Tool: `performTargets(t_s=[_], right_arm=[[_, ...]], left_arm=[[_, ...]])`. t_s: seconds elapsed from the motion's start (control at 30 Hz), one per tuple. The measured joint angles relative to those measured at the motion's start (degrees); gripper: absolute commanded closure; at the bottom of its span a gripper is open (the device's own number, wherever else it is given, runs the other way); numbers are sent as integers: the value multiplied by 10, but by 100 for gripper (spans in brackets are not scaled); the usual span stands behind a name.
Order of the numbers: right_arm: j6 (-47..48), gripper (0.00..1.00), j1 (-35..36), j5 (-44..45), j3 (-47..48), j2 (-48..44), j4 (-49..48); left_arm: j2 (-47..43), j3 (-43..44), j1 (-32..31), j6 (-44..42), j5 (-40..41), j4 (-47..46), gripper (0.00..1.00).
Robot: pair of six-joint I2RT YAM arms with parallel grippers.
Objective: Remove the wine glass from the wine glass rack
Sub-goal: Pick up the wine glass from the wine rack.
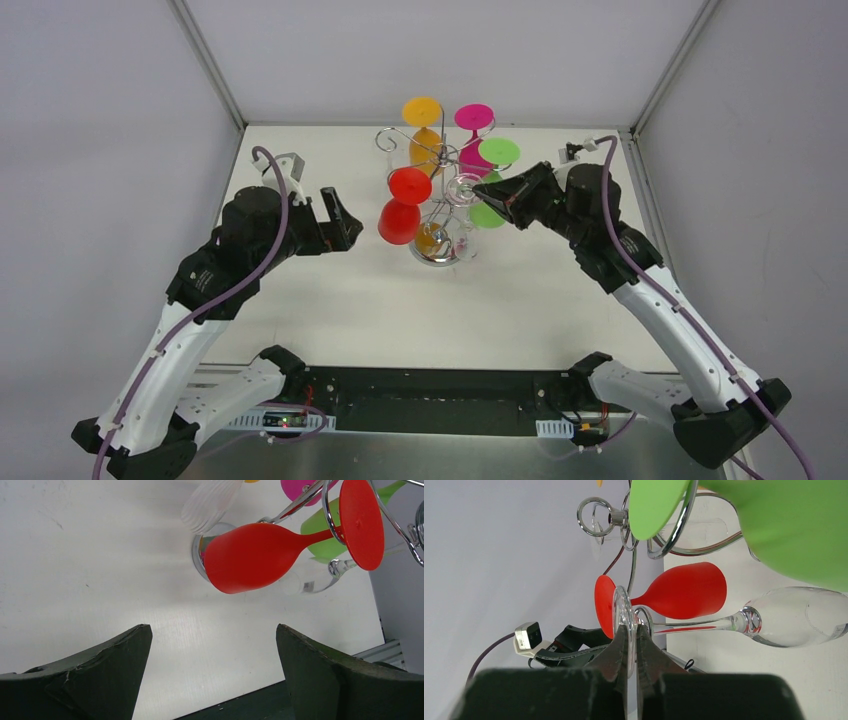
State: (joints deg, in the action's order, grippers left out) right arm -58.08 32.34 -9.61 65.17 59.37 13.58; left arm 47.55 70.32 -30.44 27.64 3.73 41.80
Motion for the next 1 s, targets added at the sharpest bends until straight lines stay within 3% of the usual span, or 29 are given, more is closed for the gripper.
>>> performTargets(t_s=[1.0], right_arm=[[-19, 100, 16, -29, -15, -7, -36]], left_arm=[[-23, -8, 0, -2, 15, 0, 1]])
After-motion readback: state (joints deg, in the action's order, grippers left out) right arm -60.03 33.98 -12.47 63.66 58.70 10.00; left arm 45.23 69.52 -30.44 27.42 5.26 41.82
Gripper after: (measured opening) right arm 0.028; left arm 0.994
